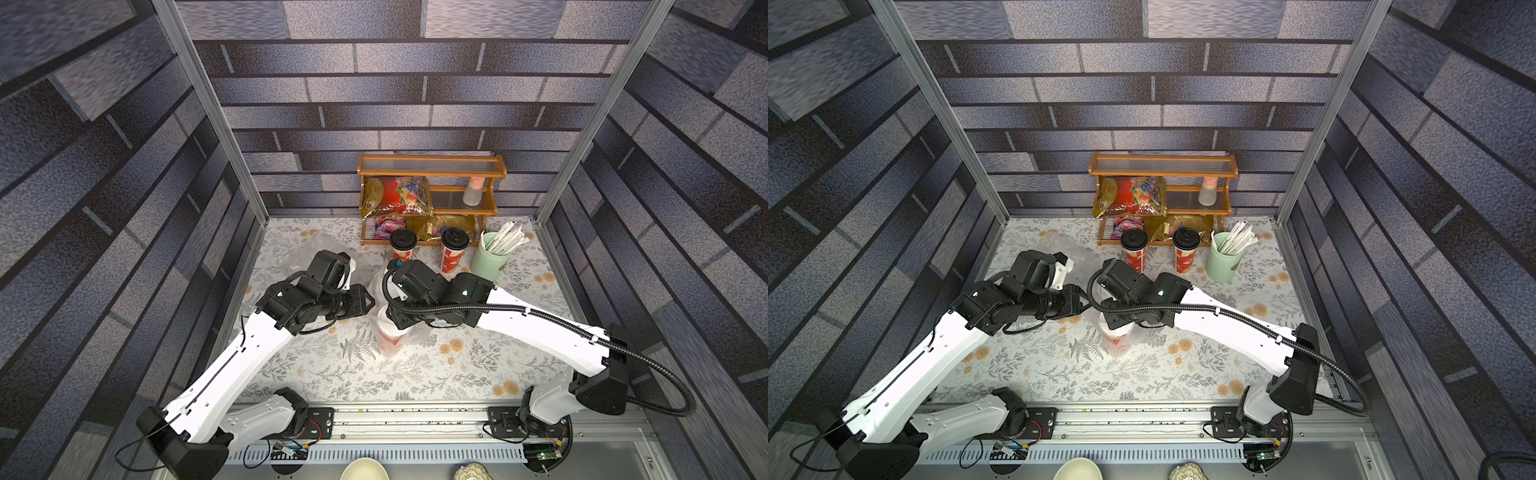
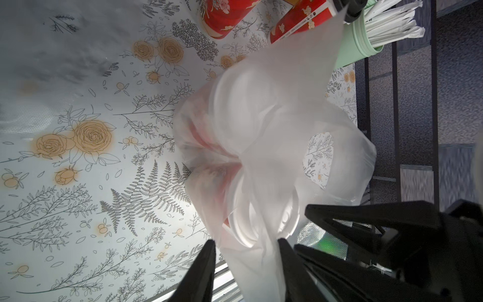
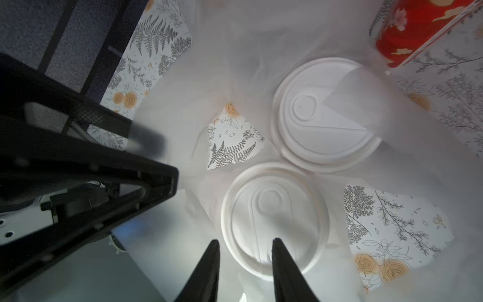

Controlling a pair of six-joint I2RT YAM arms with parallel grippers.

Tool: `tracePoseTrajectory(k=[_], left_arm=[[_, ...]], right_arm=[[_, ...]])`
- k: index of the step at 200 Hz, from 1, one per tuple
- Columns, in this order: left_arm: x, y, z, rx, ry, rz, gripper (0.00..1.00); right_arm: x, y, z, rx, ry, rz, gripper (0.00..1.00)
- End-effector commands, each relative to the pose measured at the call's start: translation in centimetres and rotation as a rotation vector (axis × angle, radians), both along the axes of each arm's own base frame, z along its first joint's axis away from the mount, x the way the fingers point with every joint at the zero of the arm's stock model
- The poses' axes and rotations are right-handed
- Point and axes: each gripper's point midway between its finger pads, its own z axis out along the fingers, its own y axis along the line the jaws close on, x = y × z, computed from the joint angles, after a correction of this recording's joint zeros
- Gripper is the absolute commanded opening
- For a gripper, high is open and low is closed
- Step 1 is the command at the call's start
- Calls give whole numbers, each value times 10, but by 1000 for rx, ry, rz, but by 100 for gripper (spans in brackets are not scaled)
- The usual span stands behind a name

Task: Pack milk tea into plastic carrier bags
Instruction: Place the milk tea cup in the plastic carrier bag.

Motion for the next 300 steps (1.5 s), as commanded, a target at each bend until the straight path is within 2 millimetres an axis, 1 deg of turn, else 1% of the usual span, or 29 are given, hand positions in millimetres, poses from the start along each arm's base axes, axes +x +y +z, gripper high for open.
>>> tracePoseTrajectory(k=[1,16,35,48,80,99,117,129,135,150,163,171,179,187,206,219,242,266,288,300], left_arm=[[-1,2,3,4,-4,-19,30],[-2,4,0,9,3,-18,23],[-4,6,0,10,6,-14,16],[-5,6,3,1,-1,-14,12],[-5,4,12,-33,-22,-17,8],[-5,3,15,-45,-26,-15,8],[-5,3,13,-46,-21,-15,10],[-5,3,11,-43,-19,-13,14],[-5,4,11,-41,-20,-9,18],[-4,6,12,-35,-25,-3,24],[-3,6,14,-32,-34,-2,29],[-1,7,17,-33,-40,-1,33],[-1,8,18,-30,-41,-2,39],[0,8,19,-26,-45,-4,41],[2,10,20,-8,-50,-16,47],[3,11,20,6,-56,-31,52],[7,6,23,15,-73,-81,59],[13,-1,21,34,-76,-146,64],[21,-3,19,66,-70,-185,65],[26,-2,18,87,-68,-186,62]], right_arm=[[-12,17,-4,44,69,58,31],[-12,21,-10,39,82,64,29],[-11,25,-21,21,99,68,27],[-13,26,-28,7,113,74,26],[-16,26,-41,-20,142,83,24],[-16,27,-47,-33,152,87,24],[-16,27,-47,-35,154,88,24],[-15,27,-42,-29,144,85,24],[-15,27,-38,-21,138,83,25],[-12,27,-21,13,110,79,30],[-9,27,-5,33,80,74,36],[-8,26,3,41,66,75,39],[-7,24,11,47,53,72,40],[-6,21,17,48,38,70,42],[2,10,33,54,3,49,43],[13,-2,43,54,-23,19,43],[37,-26,61,67,-57,-55,44],[67,-59,75,66,-97,-149,44],[90,-89,83,59,-121,-228,44],[103,-108,85,41,-140,-274,44]])
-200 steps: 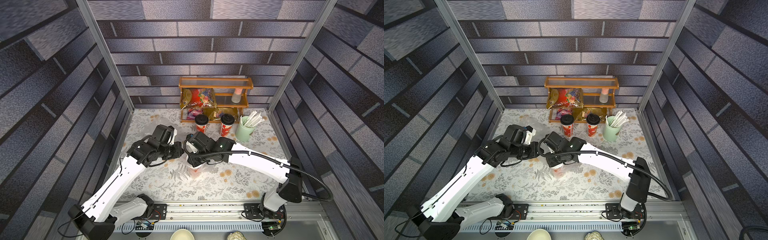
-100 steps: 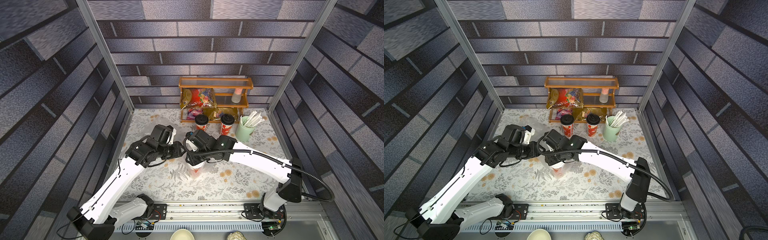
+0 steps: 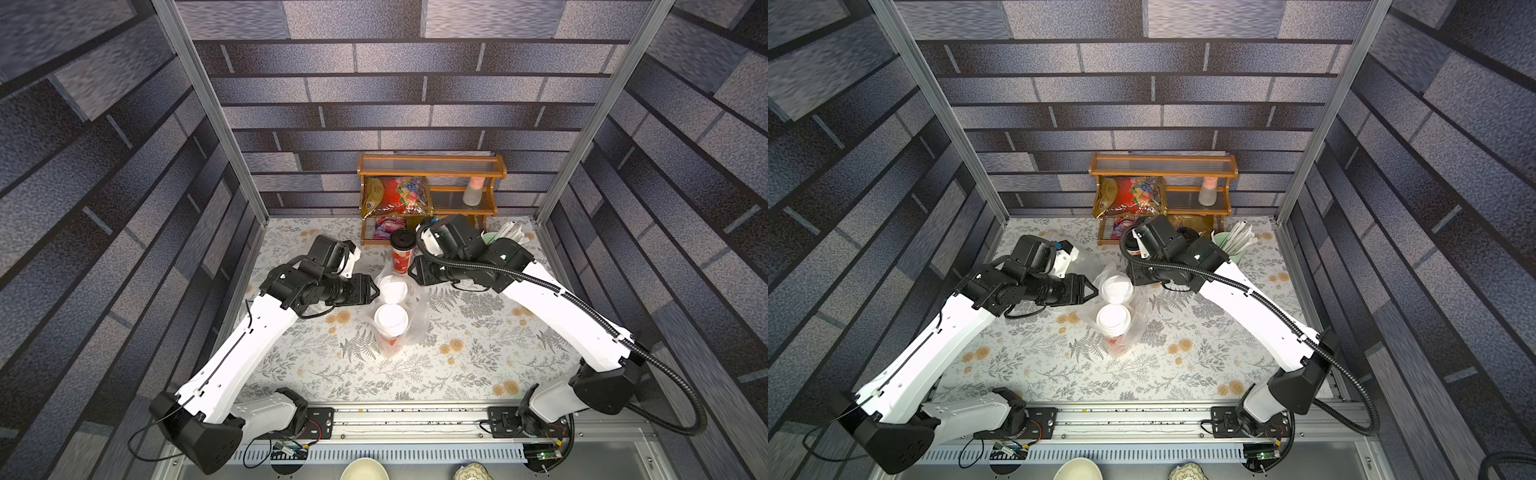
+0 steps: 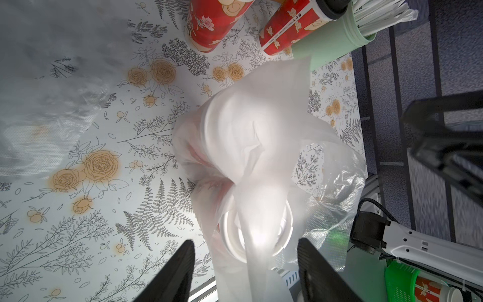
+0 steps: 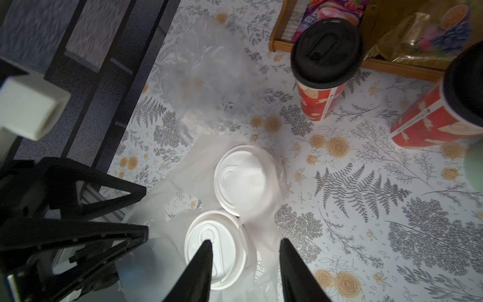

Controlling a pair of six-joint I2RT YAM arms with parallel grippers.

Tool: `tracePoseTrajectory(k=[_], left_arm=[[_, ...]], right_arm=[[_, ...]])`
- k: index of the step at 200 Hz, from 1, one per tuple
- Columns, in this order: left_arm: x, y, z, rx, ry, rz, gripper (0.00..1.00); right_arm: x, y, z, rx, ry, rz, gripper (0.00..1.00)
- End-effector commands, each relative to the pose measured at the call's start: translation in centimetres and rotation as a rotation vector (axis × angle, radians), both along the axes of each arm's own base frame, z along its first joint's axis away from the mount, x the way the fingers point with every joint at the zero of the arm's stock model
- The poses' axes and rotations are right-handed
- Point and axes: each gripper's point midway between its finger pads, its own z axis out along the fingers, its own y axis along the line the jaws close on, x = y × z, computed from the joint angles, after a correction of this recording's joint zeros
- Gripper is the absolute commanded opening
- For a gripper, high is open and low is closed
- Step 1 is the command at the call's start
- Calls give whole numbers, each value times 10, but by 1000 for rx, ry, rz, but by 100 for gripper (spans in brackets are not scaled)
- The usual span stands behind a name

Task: Pack milk tea into plastic carrier bags
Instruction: Place the milk tea cup in the plastic carrier bag, then pick up the straw from the container.

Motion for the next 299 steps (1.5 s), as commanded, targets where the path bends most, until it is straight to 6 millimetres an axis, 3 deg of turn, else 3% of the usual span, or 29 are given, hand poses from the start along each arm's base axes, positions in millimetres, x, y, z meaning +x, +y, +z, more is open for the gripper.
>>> tracePoseTrajectory(k=[1,42,74,122,170,221,299], left_arm=[[2,2,5,39,-25,-65,62],[14,-2,6,19,-25,-55,48],[14,-3,3,11,-18,-49,45],[13,1,3,-1,-20,-24,42],[12,3,1,-7,-7,-7,43],[10,5,1,-10,-3,5,43],[9,5,1,-26,3,21,43]], right_arm=[[14,-38,11,-49,-37,-69,44],[63,-110,12,-94,-62,-260,44],[104,-155,3,-118,-51,-364,44],[165,-204,-47,-317,-48,-460,45],[206,-209,-76,-414,-57,-449,50],[225,-214,-99,-489,-46,-441,38],[219,-222,-82,-510,-90,-466,11]])
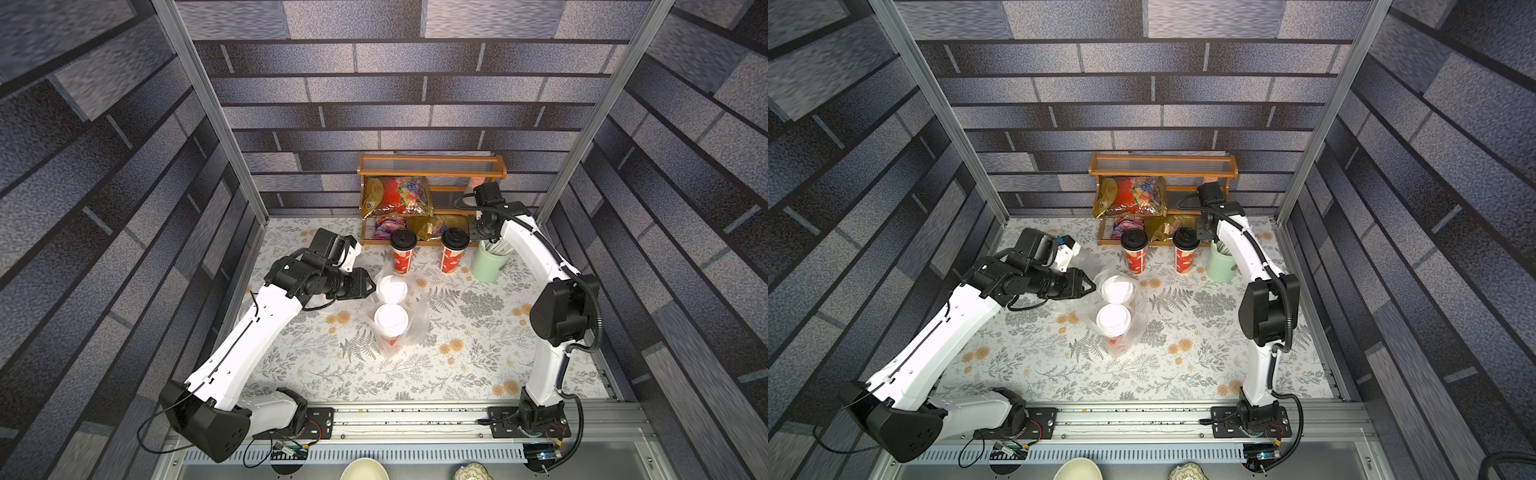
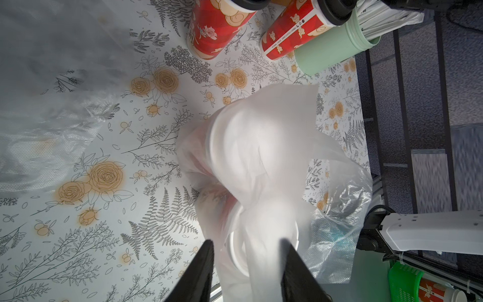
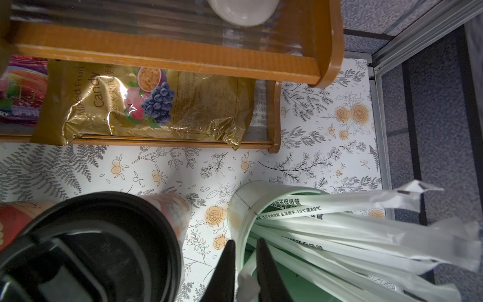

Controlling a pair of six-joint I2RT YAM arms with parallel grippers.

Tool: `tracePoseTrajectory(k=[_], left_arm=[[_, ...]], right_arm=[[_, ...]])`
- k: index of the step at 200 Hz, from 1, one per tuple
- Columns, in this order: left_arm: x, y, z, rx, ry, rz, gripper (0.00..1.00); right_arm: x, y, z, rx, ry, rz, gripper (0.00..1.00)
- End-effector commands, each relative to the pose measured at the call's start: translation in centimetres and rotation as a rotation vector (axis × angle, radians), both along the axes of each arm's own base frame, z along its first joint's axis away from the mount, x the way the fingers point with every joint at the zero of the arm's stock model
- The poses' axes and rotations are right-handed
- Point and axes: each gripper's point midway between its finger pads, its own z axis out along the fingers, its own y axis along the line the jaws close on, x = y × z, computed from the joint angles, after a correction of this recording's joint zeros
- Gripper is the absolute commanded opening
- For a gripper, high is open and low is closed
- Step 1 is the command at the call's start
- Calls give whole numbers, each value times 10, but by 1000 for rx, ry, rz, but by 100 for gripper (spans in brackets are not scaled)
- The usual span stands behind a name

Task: Pack milk tea into plastic carrier bags
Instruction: Pick up the straw from the container.

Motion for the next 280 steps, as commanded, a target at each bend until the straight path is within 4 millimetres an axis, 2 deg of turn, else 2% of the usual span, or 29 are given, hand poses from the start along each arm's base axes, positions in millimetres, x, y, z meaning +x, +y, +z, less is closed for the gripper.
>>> tracePoseTrajectory(k=[1,16,43,66,110,156,190,219,249,280], left_arm=[[-4,2,2,-21,3,20,43],[-4,2,0,-20,8,22,43],[-4,3,0,-21,4,24,43],[-4,3,-1,-20,9,27,43],[-4,2,0,-23,8,25,43],[-4,2,0,-26,8,25,43],[-3,3,1,-25,4,31,44],[-3,3,2,-26,0,35,44],[-2,4,4,-26,-9,42,44],[0,6,4,-22,-16,49,44]], right_arm=[[-3,-9,21,-20,-47,-17,11],[-3,-11,20,-18,-43,-19,11],[-4,-13,8,-28,-14,-26,22],[-6,-19,0,-47,-3,-44,24],[-11,-33,5,-38,-22,-85,21],[-13,-38,-12,-16,10,-94,17],[-13,-38,-11,0,6,-97,10],[-17,-41,14,-1,-43,-107,2],[-29,-42,58,23,-115,-105,1],[-50,-40,105,83,-194,-95,1]])
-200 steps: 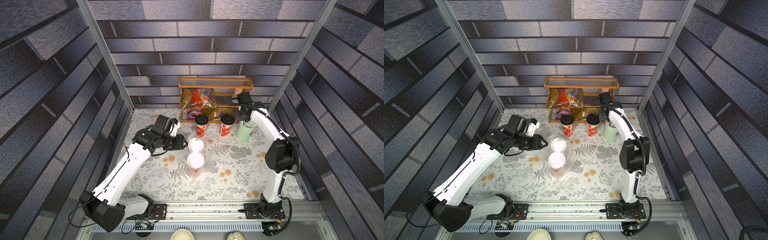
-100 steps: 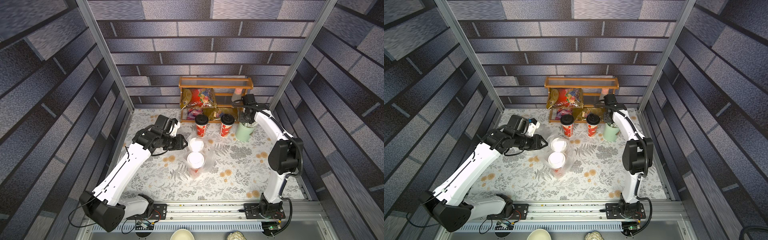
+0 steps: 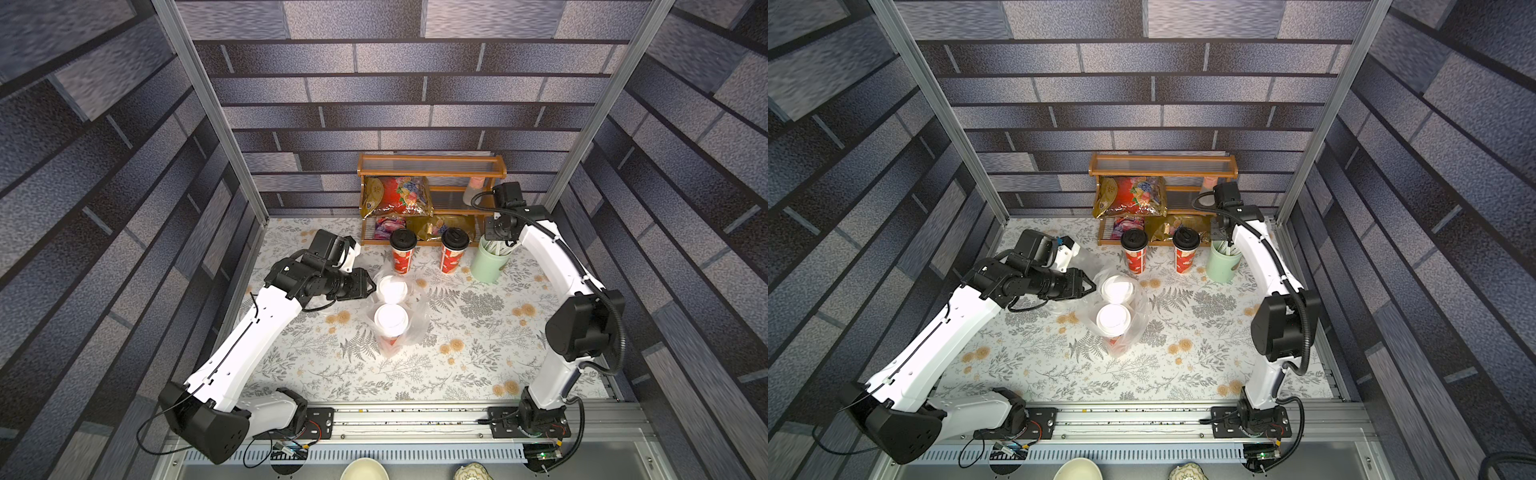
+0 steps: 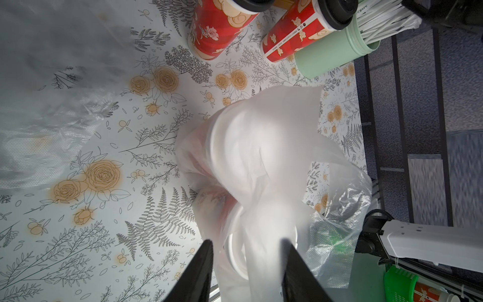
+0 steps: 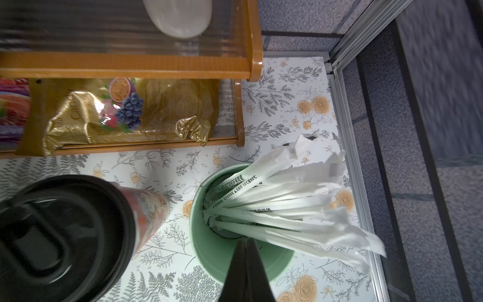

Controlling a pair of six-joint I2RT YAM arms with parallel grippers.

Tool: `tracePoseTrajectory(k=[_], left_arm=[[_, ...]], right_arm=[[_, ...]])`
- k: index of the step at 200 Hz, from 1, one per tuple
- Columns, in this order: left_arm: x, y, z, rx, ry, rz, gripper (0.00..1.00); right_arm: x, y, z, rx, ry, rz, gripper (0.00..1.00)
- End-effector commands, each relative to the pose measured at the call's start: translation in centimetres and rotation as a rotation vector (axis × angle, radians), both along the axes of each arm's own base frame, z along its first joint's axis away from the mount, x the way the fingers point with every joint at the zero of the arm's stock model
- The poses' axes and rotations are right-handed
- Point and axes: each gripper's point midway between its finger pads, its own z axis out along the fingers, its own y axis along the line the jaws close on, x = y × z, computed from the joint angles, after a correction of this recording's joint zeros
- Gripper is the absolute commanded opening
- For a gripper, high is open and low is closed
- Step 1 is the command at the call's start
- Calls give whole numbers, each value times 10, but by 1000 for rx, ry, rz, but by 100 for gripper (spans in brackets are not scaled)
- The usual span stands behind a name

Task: Pack milk tea into plastic carrier bags
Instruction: Pick up the straw from the container, then place the straw in the plastic carrier bag.

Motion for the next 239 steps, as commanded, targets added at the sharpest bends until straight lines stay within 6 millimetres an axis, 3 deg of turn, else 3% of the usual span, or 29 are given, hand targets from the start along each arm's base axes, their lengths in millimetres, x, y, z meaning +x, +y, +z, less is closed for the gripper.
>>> tracePoseTrajectory(k=[1,48,94,121,169,190,239], left_arm=[[-1,6,5,-8,-21,28,44],[12,4,9,1,-44,29,48],[29,-3,20,17,-76,2,55],[38,-7,20,42,-80,-22,57],[50,-16,19,92,-93,-73,59],[53,-15,14,126,-88,-86,50],[59,-9,8,165,-96,-63,13]], right_arm=[[-22,-1,60,59,-107,-4,1],[-68,19,129,251,-206,63,1],[-122,53,187,444,-271,207,1],[-151,88,206,510,-262,328,1],[-184,156,215,638,-196,522,1],[-195,185,218,698,-169,603,1],[-200,245,210,703,-137,703,1]])
